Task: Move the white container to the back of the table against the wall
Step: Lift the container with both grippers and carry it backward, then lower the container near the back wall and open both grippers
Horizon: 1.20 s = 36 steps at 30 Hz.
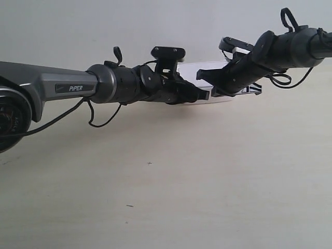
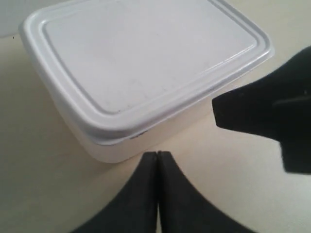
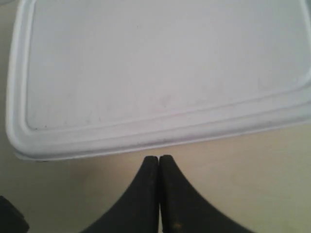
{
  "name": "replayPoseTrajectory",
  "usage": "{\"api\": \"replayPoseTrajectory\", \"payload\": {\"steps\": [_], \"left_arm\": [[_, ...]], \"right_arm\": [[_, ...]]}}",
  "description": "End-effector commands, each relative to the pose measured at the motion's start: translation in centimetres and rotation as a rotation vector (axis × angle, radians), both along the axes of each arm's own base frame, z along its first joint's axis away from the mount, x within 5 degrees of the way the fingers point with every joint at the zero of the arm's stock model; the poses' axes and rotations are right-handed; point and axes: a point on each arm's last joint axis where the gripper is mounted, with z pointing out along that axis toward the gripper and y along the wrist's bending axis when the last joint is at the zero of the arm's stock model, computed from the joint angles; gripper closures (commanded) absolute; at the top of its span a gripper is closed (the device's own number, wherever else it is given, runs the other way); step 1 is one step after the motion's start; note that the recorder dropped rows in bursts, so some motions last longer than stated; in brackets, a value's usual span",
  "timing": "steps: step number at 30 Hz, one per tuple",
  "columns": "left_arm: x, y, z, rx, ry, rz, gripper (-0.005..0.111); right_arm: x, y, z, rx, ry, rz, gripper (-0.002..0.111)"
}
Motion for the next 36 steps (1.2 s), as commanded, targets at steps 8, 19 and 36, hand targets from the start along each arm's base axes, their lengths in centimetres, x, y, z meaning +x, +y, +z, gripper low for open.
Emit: {"api": "replayPoseTrajectory", "payload": {"steps": [8,19,36], "left_arm": [[-1.3,-0.4,1.8,0.07,0.081,-0.168,0.107],[-3.6,0.3,4.8,0.088,0.106,-0.225,0.107],[-3.5,0.2,5.6,0.072,0.049,-0.19,0.107]], "right_arm": [[0.3,-0.2,0.1,-0.002,-0.017,-0.008,0.108],[0.6,-0.3,-0.9,-0.008,-0.033,-0.025,0.108],[1.5,-0.6,-2.4,-0.01,-0.118,-0.092,0.108]]}}
